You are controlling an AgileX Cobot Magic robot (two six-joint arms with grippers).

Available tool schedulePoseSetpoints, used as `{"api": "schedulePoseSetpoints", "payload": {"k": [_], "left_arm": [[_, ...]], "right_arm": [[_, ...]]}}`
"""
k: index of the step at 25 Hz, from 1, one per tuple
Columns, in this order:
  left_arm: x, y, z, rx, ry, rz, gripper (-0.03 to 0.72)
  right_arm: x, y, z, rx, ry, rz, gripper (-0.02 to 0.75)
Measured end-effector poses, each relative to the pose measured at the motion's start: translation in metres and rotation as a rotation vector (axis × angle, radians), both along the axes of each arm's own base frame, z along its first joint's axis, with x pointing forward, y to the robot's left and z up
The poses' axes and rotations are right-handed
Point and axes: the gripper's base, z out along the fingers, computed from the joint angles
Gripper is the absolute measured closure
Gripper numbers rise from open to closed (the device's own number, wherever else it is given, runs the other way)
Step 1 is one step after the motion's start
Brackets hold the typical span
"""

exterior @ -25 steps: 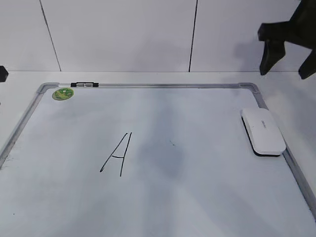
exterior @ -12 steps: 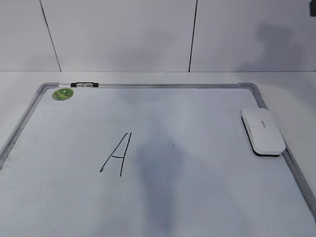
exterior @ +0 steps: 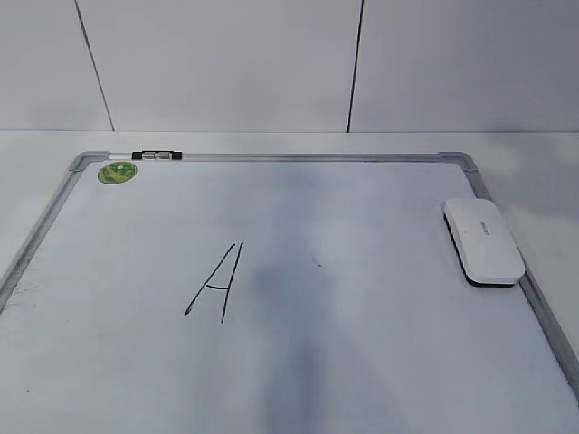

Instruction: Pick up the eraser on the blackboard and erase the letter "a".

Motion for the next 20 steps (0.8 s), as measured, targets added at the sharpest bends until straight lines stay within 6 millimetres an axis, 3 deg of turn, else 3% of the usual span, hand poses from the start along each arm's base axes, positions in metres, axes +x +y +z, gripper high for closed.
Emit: {"api": "schedulePoseSetpoints", "payload": {"k": [11, 20], "left_arm": [[-0.091, 0.012, 0.035, -0.077, -0.240, -0.010, 0.368], [-0.145, 0.015, 0.017, -0.151, -0.301, -0.043, 0.368]], "right_arm": [[-0.066, -0.013, -0.028, -0.025, -0.061, 0.021, 0.134], [-0.099, -0.019, -0.048, -0.012, -0.107, 0.024, 0.142]]}}
